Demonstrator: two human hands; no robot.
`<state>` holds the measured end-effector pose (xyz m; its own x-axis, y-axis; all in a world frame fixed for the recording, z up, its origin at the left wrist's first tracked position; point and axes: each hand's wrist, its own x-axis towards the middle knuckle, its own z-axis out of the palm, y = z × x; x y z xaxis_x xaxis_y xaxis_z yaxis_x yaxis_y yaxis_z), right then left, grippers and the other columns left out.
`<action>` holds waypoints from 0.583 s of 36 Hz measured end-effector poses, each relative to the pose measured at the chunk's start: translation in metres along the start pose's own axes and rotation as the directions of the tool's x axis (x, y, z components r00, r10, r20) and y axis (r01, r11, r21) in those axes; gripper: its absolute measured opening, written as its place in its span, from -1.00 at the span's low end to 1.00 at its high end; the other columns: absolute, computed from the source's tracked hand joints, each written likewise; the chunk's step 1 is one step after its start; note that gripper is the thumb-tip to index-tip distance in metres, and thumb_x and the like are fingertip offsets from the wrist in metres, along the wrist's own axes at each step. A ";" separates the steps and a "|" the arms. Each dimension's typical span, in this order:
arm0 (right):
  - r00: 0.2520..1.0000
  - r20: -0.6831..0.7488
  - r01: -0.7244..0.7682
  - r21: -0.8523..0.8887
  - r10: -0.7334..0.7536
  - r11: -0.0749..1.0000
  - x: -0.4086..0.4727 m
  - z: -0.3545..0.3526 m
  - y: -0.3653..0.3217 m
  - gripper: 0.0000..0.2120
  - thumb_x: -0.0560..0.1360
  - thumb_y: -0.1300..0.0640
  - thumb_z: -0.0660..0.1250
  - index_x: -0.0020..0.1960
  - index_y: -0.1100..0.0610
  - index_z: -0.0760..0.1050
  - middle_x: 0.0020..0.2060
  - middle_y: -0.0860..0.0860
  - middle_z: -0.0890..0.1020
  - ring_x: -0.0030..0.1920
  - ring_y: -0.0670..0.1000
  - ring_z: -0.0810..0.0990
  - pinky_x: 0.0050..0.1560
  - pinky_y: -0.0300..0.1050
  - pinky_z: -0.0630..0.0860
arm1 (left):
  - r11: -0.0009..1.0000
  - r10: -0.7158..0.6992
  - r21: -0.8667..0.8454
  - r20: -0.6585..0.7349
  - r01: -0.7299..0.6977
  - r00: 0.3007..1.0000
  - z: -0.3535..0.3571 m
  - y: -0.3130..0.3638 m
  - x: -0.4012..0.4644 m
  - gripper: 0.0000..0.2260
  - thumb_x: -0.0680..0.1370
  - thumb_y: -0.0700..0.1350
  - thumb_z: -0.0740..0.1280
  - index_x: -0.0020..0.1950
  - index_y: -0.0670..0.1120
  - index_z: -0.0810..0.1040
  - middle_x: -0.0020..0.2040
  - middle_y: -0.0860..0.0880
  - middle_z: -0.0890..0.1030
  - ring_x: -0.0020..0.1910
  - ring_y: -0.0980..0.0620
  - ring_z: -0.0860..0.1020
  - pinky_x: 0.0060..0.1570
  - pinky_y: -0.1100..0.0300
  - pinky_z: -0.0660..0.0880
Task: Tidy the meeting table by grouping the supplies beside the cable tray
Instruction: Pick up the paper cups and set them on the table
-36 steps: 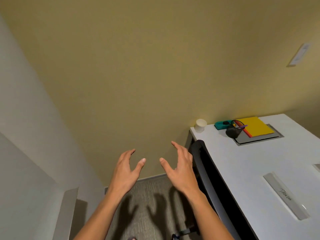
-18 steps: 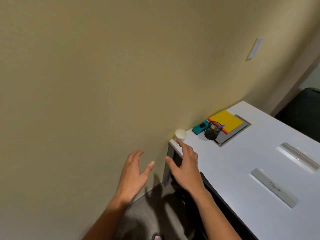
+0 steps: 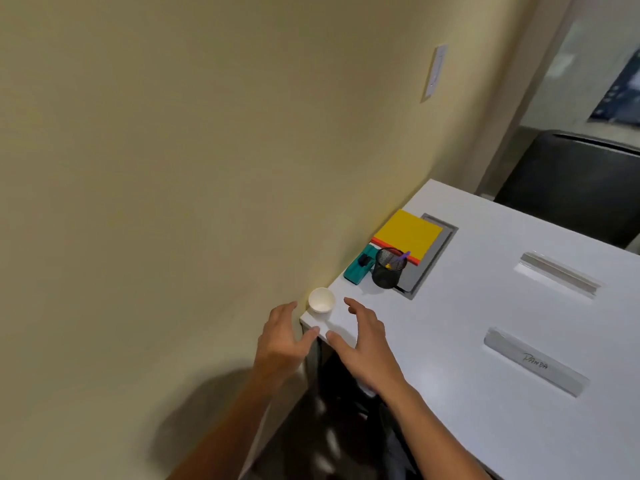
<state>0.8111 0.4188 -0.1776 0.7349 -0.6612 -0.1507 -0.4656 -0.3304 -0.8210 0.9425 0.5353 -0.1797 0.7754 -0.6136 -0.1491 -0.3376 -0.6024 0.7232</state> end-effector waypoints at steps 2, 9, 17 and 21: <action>1.000 0.015 -0.019 -0.011 0.019 1.000 0.003 0.002 0.001 -0.27 0.47 -0.37 0.29 0.54 -0.26 0.10 0.52 -0.12 0.27 0.50 0.01 0.23 0.46 0.09 0.27 | 0.999 -0.030 0.028 -0.012 0.030 0.999 0.006 0.001 0.012 -0.38 0.51 0.09 0.42 0.50 -0.08 0.33 0.47 -0.05 0.37 0.37 -0.05 0.44 0.38 -0.03 0.39; 0.990 -0.005 -0.141 -0.030 0.141 0.990 0.021 0.008 0.011 -0.30 0.54 -0.23 0.35 0.56 -0.22 0.09 0.55 -0.12 0.23 0.52 0.00 0.23 0.53 0.05 0.24 | 0.991 0.045 0.119 0.086 -0.055 0.995 0.037 -0.001 0.071 -0.35 0.42 0.05 0.54 0.43 -0.09 0.39 0.36 -0.11 0.48 0.27 -0.07 0.51 0.24 0.07 0.49; 0.979 -0.030 -0.203 -0.008 0.203 0.979 0.025 0.000 0.016 -0.32 0.52 -0.26 0.32 0.54 -0.29 0.07 0.50 -0.15 0.29 0.47 -0.05 0.27 0.47 0.01 0.29 | 0.916 0.078 0.370 0.218 -0.157 0.973 0.073 -0.002 0.134 -0.25 0.47 0.24 0.40 0.53 -0.03 0.21 0.51 -0.09 0.32 0.40 -0.13 0.40 0.32 -0.07 0.45; 0.979 -0.023 -0.203 -0.019 0.202 0.979 0.028 -0.009 0.014 -0.33 0.53 -0.23 0.31 0.54 -0.30 0.06 0.49 -0.15 0.30 0.45 -0.07 0.29 0.45 -0.05 0.29 | 0.871 0.071 0.460 0.228 -0.172 0.971 0.080 -0.001 0.149 -0.25 0.48 0.22 0.40 0.54 -0.02 0.16 0.54 -0.09 0.21 0.50 -0.18 0.23 0.38 -0.14 0.34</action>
<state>0.8212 0.3895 -0.1880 0.6140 -0.7298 -0.3008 -0.6140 -0.2021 -0.7630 1.0156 0.4042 -0.2567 0.6072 -0.7552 -0.2470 -0.6731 -0.6541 0.3452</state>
